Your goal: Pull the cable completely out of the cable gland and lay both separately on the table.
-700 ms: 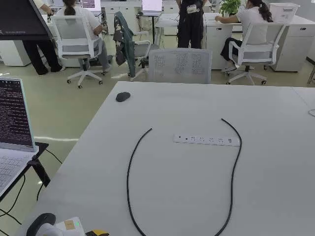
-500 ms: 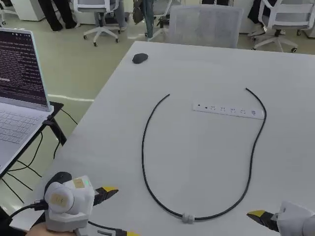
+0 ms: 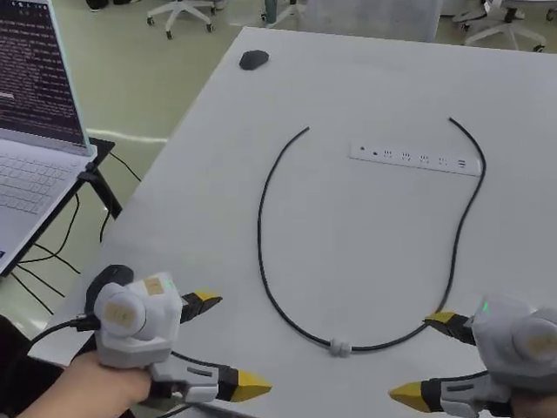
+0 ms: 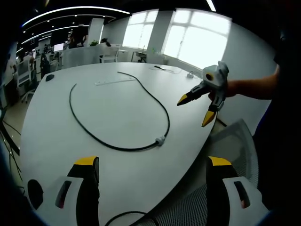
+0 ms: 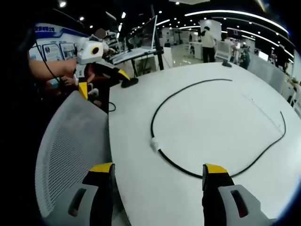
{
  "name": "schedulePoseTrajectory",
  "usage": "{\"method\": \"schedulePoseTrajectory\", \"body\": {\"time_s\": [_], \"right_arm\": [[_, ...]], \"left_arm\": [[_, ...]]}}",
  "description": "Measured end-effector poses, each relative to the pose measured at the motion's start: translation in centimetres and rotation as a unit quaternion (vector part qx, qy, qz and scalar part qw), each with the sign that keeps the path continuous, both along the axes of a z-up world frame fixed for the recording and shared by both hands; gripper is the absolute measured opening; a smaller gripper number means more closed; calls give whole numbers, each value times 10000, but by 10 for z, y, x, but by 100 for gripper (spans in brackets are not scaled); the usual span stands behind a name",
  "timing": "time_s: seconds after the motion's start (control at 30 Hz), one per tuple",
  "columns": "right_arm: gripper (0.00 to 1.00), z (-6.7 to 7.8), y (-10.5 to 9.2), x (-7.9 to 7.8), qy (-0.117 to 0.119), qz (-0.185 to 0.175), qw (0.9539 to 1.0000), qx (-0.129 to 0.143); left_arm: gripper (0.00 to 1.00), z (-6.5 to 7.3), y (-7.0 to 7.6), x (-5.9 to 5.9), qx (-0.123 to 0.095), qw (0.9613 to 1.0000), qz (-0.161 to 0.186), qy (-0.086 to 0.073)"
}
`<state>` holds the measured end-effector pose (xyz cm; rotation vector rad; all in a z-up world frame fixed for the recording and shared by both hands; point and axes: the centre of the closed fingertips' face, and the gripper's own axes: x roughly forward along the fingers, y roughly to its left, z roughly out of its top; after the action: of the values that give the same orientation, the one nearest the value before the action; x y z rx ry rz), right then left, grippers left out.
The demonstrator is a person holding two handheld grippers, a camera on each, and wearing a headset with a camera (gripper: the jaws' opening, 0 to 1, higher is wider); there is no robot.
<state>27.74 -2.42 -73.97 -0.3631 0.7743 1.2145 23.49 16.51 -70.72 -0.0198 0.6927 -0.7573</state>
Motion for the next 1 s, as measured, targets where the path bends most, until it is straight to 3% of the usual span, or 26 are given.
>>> {"method": "schedulePoseTrajectory", "body": {"time_s": [0.37,0.53,1.0], "right_arm": [[70,-5,29,13,-96,348,9993,-58],[65,-14,36,15,-124,583,9979,-246],[51,-40,56,14,-27,1116,9924,-526]], "left_arm": [[94,-4,-1,-3,-38,10000,32,3],[93,-4,1,-1,0,10000,33,-89],[94,-12,-3,3,79,10000,-52,-27]]}}
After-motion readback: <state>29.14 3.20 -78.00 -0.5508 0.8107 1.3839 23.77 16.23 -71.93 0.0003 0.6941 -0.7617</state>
